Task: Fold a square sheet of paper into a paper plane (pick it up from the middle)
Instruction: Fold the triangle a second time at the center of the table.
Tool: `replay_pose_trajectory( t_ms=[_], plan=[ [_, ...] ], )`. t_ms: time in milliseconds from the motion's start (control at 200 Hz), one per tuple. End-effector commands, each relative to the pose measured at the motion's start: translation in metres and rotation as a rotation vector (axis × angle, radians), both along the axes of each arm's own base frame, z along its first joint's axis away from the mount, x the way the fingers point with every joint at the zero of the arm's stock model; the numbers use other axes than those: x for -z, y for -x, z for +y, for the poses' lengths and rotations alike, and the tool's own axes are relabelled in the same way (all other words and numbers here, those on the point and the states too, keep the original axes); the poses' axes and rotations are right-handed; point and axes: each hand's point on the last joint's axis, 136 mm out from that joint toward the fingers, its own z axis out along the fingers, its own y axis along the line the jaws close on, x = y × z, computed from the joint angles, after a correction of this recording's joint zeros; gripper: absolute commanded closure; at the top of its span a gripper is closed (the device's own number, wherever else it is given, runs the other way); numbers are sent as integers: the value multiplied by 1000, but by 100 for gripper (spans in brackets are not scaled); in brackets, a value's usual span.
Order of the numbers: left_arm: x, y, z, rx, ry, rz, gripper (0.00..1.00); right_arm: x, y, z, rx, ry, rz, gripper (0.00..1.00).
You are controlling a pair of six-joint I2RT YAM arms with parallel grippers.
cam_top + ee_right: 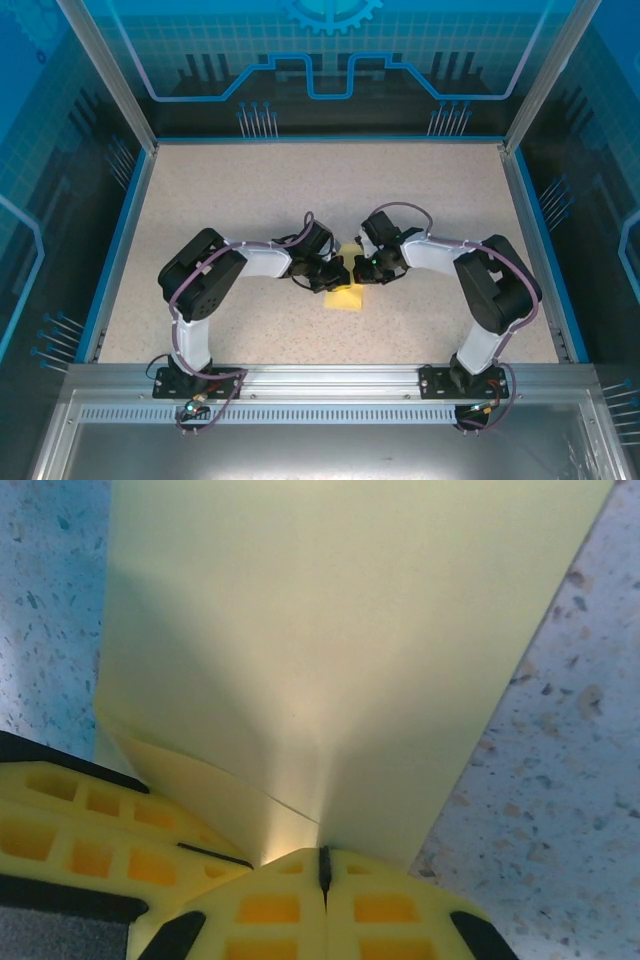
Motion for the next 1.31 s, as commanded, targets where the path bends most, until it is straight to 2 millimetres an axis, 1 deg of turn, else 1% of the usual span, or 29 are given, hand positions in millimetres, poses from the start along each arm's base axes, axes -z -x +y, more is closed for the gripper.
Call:
replay_pose_trajectory(
  t_ms=[0, 45, 145, 260, 375, 465, 640, 790, 960, 1085, 1140, 1215, 1300],
  plan=[
    [20, 10, 16, 9, -79, -51, 96, 47, 26, -48, -5, 265, 117, 98],
    [17, 4, 18, 8, -84, -113, 93, 52, 28, -56, -4, 315, 141, 98],
    [20, -2, 24, 15, -106, -168, 90, 57, 30, -56, -6, 338, 163, 98],
    [24, -2, 26, 9, -101, -176, 88, 61, 31, -60, -2, 380, 179, 98],
    [29, -3, 34, -17, -108, -171, 88, 63, 31, -65, 6, 406, 186, 98],
    [30, -8, 42, -53, -106, -166, 87, 64, 31, -65, 7, 411, 186, 98],
    [24, -27, 59, -119, -121, -180, 86, 64, 31, -67, 8, 423, 182, 98],
    [16, -43, 68, -137, -136, -193, 85, 65, 31, -67, 5, 427, 182, 98],
    [16, -59, 83, -146, -181, -186, 85, 64, 30, -66, 0, 431, 176, 98],
    [6, -70, 95, -164, -189, -207, 85, 63, 30, -66, -4, 433, 172, 98],
    [-2, -73, 95, -163, -179, -220, 84, 63, 29, -65, -5, 429, 169, 98],
    [-16, -71, 89, -147, -136, -237, 85, 61, 29, -63, -7, 421, 165, 98],
    [-35, -63, 76, -117, -43, -258, 85, 59, 28, -61, -8, 412, 159, 98]
  ],
)
